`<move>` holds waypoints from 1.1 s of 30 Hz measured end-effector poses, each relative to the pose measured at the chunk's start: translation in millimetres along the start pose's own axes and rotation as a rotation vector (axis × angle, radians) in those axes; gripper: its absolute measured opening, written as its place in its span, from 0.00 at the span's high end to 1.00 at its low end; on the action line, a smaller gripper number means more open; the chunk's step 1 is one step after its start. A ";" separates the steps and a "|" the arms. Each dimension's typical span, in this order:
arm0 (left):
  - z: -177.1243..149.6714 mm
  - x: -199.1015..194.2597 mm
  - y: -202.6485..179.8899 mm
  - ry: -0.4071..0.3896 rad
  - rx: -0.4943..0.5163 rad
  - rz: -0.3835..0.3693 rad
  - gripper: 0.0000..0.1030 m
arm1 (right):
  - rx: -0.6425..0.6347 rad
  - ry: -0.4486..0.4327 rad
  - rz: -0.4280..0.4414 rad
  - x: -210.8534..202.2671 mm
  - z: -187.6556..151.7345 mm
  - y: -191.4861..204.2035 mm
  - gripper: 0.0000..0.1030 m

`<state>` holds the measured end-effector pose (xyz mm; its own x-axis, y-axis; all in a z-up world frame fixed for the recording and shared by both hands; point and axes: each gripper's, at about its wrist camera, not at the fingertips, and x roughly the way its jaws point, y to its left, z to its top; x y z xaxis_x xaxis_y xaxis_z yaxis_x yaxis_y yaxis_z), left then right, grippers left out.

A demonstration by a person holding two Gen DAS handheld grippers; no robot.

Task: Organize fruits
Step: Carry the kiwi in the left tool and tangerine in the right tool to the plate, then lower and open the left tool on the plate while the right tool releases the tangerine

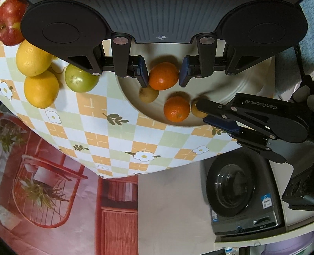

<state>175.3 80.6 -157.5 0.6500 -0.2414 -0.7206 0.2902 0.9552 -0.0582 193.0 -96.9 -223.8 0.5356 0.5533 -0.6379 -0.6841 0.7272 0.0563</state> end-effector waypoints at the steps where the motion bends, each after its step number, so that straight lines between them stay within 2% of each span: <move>1: 0.3 0.4 0.1 -0.002 -0.002 -0.001 0.75 | -0.004 -0.001 -0.002 0.5 0.4 0.3 0.70; 12: 2.7 -0.1 1.4 -0.010 -0.021 -0.004 0.74 | -0.017 0.003 -0.010 -5.1 1.6 4.1 0.64; 20: 1.2 -6.9 -0.5 -0.018 -0.020 0.003 0.69 | -0.015 0.028 -0.020 -10.1 -3.8 4.7 0.63; 22: 0.4 -9.2 -0.9 -0.023 -0.022 0.005 0.60 | -0.012 0.027 -0.023 -11.2 -5.2 4.5 0.63; 24: 0.2 -12.1 -0.8 -0.032 -0.026 0.008 0.57 | -0.007 0.024 -0.030 -12.7 -5.6 4.2 0.63; 28: 2.1 -16.7 -2.0 -0.046 -0.035 0.001 0.57 | 0.006 -0.014 -0.043 -21.8 -5.7 4.3 0.63; 33: 4.6 -23.3 -8.6 -0.078 -0.050 -0.006 0.57 | 0.057 -0.105 -0.079 -44.0 -11.7 -3.3 0.63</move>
<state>160.9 77.2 -137.0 0.7017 -0.2580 -0.6641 0.2604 0.9605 -0.0980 165.9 -128.5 -204.9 0.6372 0.5309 -0.5588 -0.6105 0.7901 0.0545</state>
